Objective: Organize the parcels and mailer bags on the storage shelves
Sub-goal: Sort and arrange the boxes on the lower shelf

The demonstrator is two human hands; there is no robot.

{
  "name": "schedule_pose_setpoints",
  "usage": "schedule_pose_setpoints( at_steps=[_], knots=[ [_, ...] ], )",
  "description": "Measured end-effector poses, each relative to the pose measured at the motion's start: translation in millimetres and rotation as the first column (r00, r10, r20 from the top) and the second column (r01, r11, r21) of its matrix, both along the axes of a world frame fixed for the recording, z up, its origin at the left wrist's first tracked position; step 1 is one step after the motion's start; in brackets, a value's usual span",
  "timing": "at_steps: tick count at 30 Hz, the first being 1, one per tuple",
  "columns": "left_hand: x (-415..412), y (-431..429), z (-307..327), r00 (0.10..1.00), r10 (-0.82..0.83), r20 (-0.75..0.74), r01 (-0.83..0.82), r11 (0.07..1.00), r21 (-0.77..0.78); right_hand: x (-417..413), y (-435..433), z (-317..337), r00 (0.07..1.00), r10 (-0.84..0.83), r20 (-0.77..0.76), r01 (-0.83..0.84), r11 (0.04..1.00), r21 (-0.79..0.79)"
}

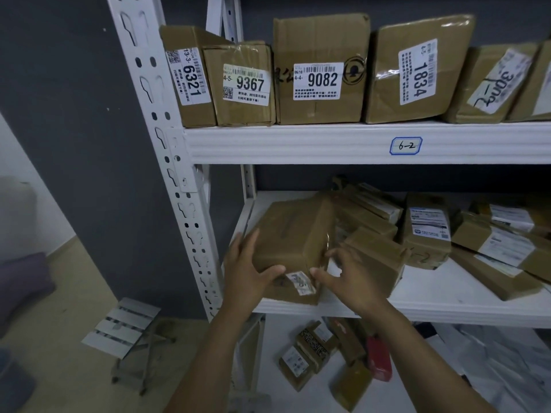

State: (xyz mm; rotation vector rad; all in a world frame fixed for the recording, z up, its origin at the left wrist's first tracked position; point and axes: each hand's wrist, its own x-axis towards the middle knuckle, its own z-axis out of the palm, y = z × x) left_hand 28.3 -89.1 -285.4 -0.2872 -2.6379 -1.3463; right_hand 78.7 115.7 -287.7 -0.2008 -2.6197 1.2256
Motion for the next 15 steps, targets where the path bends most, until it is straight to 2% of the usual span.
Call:
schedule_pose_setpoints(
  at_steps=[3,6,9,13,15],
  knots=[
    [-2.0,-1.9,-23.2,0.990,0.084,0.117,-0.075,0.994,-0.077,-3.4,-0.8,12.2,0.988,0.153,-0.016,-0.154,0.982,-0.107],
    [0.0,1.6,-25.3,0.985,0.031,0.168,-0.039,0.998,0.047,-9.8,-5.1,21.2,0.967,0.249,0.058,-0.249,0.968,-0.017],
    [-7.3,-3.1,-32.8,0.973,0.066,0.223,-0.115,0.970,0.214,-10.7,-2.7,13.2,0.970,0.233,0.069,-0.235,0.971,0.032],
    [-21.6,-8.9,-41.2,0.959,0.047,0.280,-0.099,0.980,0.175,-4.6,2.3,4.4,0.985,0.173,-0.015,-0.173,0.976,-0.130],
    [-21.5,-8.4,-37.5,0.970,0.027,0.241,-0.081,0.973,0.218,-1.9,3.0,6.1,0.986,0.163,-0.034,-0.166,0.975,-0.146]
  ],
)
